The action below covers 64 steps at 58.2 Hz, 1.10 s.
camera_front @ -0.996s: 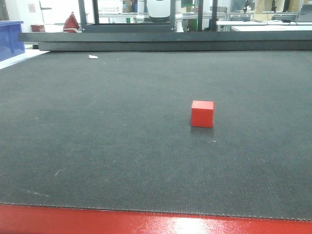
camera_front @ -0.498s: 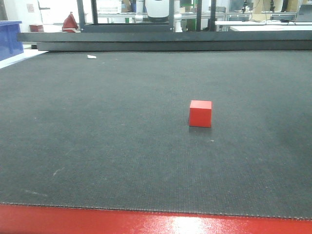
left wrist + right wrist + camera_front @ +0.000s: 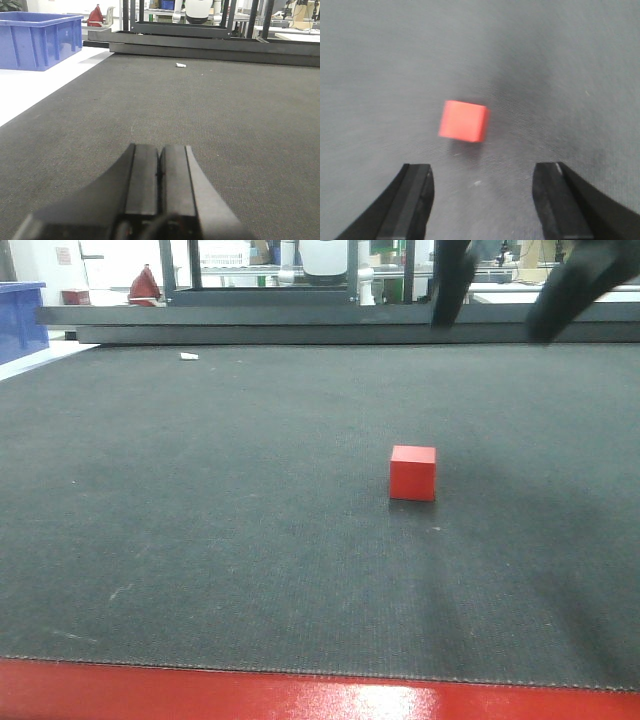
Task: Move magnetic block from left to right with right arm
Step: 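Lower the open right gripper around the red cube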
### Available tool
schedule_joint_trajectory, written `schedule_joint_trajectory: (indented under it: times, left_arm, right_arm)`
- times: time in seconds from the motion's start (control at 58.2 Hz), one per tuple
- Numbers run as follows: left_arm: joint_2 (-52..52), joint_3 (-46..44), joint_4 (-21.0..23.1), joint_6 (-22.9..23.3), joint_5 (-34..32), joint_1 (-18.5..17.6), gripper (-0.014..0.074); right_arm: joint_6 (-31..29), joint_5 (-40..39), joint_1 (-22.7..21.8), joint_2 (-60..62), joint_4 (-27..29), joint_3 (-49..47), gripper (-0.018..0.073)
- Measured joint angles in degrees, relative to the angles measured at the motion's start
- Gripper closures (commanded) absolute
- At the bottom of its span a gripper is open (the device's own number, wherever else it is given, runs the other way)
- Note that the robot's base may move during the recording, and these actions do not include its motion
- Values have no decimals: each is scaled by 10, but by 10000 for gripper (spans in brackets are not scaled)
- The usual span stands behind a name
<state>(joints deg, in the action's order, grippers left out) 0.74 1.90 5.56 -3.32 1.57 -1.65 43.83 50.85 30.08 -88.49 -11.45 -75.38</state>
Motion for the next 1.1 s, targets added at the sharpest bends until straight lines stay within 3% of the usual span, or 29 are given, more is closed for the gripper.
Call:
schedule_joint_trajectory:
  times: [0.395,0.944,1.099]
  left_arm:
    - [0,0,0,0,0,0,722]
    - [0,0,0,0,0,0,722]
    - [0,0,0,0,0,0,722]
  right_arm:
    - [50,63,33,-171,-21,-142,32]
    - [72,57,13,-247,-9,-152,32]
    - [72,46,8,-256,-7,-152,102]
